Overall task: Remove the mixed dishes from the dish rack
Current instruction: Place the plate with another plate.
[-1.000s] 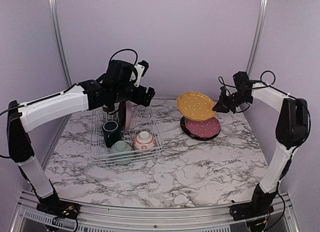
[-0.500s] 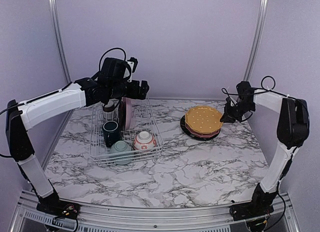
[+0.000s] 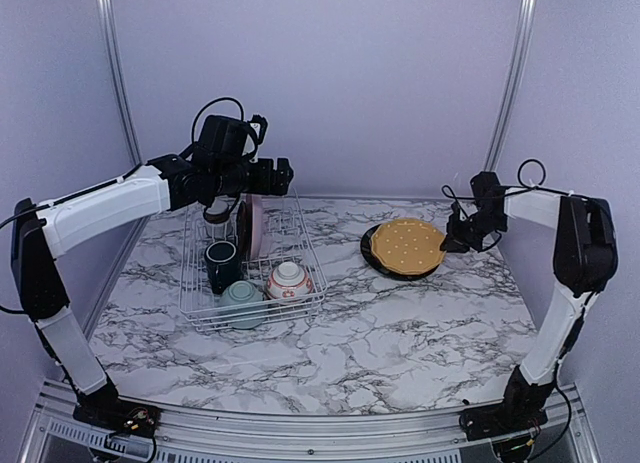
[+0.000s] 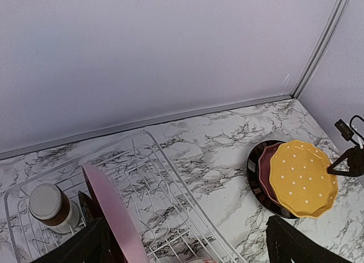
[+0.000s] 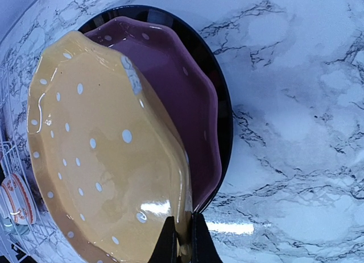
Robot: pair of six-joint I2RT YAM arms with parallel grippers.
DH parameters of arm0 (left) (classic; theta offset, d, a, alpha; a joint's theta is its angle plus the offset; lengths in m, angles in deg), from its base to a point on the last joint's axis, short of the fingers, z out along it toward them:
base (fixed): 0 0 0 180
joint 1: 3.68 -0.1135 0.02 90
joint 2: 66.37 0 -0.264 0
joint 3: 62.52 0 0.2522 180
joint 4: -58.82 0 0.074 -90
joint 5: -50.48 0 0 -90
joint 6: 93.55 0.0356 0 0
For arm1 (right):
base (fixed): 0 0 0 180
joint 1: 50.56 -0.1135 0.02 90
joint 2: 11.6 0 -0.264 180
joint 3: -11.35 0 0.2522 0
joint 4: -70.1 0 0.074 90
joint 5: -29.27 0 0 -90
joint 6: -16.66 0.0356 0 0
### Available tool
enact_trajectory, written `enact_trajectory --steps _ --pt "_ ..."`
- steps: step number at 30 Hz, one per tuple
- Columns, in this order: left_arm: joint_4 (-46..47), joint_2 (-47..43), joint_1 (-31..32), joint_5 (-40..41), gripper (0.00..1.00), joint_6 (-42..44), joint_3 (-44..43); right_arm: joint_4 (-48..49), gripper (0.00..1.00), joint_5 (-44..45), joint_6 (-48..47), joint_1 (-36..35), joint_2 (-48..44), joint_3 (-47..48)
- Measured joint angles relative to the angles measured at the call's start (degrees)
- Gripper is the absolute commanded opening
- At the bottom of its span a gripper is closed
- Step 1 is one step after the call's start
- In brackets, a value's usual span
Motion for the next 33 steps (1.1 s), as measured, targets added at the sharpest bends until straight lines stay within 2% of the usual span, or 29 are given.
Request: enact_trajectory --steps 10,12,15,18,27,33 --pt "-0.09 0.13 -1.27 -1.14 0.98 -2.27 1.49 4.52 0.01 -0.09 1.29 0.0 2.14 -0.52" --pt "-0.09 0.33 -1.38 -1.51 0.97 -2.8 1.49 5.14 0.09 -0.04 1.51 0.0 2.47 -0.52" --pt "-0.13 0.7 -1.51 -1.97 0.95 -3.74 1.49 5.62 0.26 0.2 1.53 0.0 2.56 -0.61" --pt "-0.35 1.18 -1.57 -2.16 0.92 -4.94 1.49 6.38 0.36 0.31 1.27 0.02 2.56 -0.61" --pt "-0.57 2.84 -3.17 -2.67 0.83 -9.27 1.49 6.19 0.59 0.59 1.14 0.02 2.23 0.17" --pt "-0.98 4.52 -4.96 -4.39 0.72 -12.11 1.49 4.94 0.69 1.31 0.81 0.02 0.0 1.86"
